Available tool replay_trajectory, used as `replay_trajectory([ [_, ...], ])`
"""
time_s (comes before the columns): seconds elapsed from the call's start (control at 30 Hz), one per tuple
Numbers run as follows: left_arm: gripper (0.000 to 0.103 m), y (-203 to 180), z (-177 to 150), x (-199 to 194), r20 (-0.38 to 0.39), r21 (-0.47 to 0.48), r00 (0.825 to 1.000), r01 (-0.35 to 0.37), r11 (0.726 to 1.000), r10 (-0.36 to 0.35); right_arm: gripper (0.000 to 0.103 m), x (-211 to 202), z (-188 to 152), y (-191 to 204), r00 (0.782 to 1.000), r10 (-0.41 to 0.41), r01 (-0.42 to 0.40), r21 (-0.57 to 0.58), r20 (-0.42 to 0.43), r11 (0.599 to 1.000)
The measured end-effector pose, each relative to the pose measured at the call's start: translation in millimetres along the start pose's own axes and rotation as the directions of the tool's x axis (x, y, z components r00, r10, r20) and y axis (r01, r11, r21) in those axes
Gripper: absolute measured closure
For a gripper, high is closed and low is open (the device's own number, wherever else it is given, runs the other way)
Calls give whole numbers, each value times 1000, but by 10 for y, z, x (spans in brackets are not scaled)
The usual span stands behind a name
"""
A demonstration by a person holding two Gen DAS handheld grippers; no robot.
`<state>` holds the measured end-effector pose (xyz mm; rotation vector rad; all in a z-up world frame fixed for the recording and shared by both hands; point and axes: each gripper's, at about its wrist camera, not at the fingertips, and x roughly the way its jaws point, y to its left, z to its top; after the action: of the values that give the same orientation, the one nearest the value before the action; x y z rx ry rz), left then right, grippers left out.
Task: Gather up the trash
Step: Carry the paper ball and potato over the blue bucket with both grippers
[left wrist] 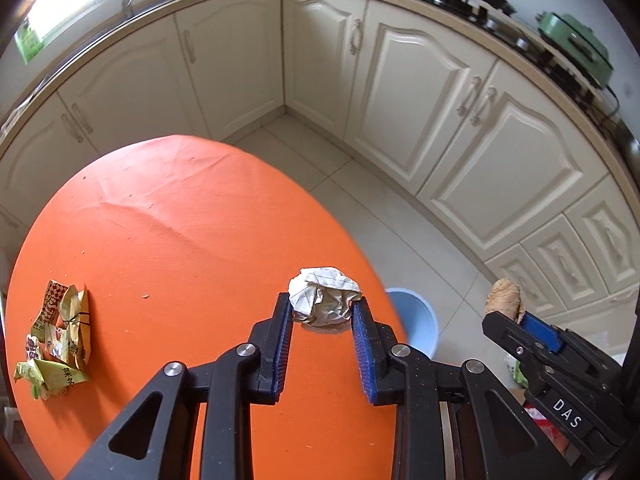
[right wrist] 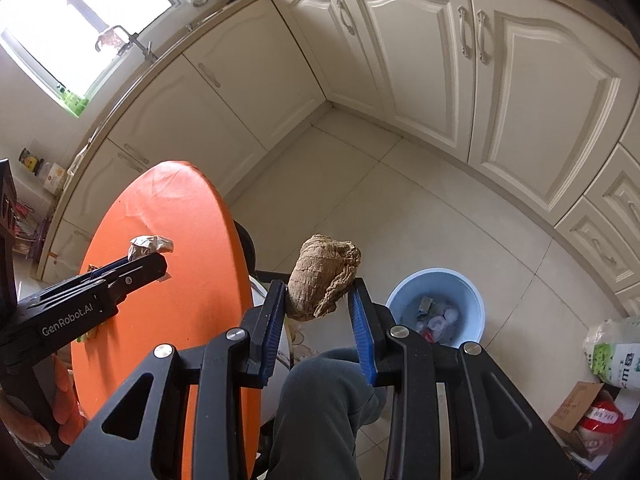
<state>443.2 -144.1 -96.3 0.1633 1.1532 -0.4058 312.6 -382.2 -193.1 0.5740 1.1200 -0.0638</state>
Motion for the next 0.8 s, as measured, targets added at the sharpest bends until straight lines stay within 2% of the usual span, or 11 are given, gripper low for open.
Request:
replay_trajectory([
  [0.37, 78, -931, -156, 52, -37, 187, 998, 59, 981, -53, 71, -481, -248, -677, 996, -75, 68, 123, 54, 990],
  [0.67, 74, -1476, -58, 410, -80, 292, 995, 86, 953, -65, 71, -660, -491, -1274, 990, -128, 112, 241, 53, 964],
  [0.77, 68, -1647, -41, 519, -82, 324, 995, 78, 943, -54, 71, -639, -547, -1436, 990, -138, 122, 273, 40, 954],
  [0.8, 59, -1690, -36, 555, -87, 333, 995, 79, 940, -53, 71, -627, -562, -1479, 989, -141, 126, 282, 34, 951],
])
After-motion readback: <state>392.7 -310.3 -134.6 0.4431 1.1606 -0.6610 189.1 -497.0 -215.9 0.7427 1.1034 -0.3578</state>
